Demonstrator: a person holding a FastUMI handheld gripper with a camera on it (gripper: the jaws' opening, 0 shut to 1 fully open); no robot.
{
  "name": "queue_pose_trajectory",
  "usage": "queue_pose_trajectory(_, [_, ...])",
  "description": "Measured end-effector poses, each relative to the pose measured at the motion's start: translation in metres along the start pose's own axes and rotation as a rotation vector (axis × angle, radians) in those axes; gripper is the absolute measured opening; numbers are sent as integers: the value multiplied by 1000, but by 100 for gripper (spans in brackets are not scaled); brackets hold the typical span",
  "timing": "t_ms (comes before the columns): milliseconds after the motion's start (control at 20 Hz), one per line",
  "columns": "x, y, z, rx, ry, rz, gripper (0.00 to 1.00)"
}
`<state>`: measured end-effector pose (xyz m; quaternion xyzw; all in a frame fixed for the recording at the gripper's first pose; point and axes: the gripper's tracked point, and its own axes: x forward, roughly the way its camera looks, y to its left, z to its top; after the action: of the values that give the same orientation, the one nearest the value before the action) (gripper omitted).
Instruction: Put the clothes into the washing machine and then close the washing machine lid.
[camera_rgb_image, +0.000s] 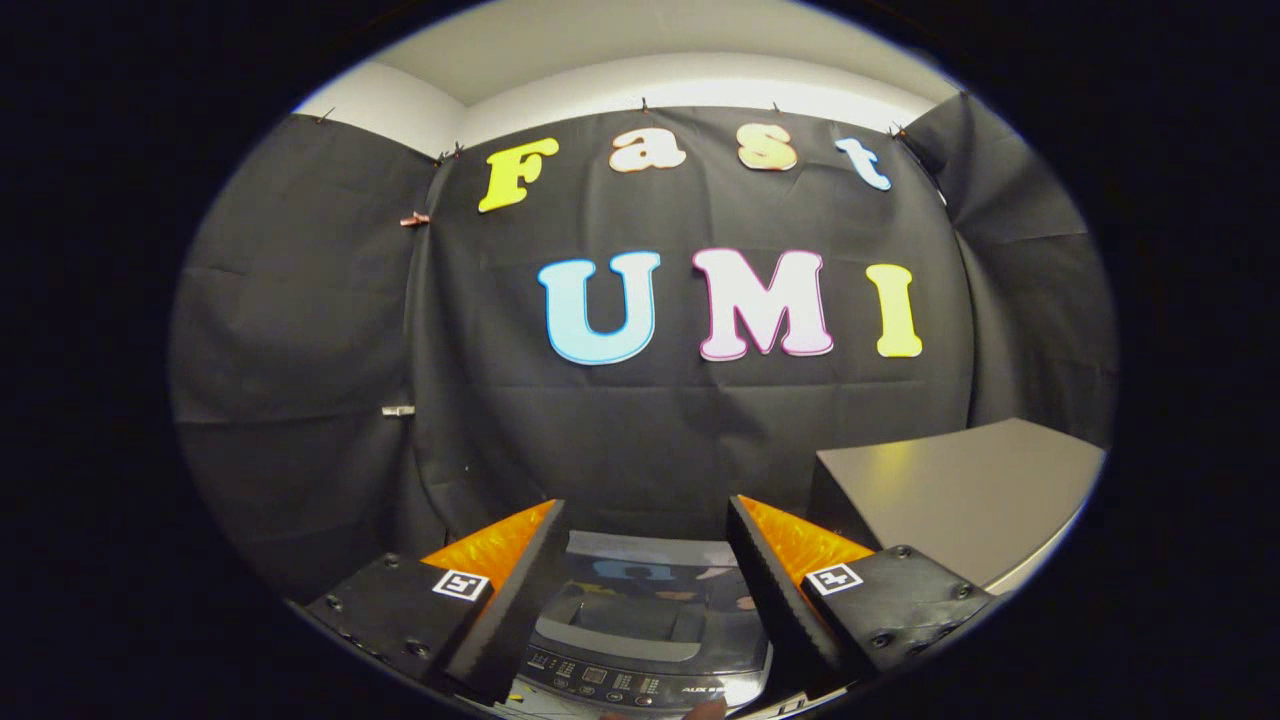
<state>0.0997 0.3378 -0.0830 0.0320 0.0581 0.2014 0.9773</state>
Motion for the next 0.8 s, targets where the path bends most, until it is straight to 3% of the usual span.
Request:
queue_pose_trajectory(350, [-53,-30,44,18,-68,-16,99])
queue_pose_trajectory(800, [-119,-97,37,-5,-72,-75,99])
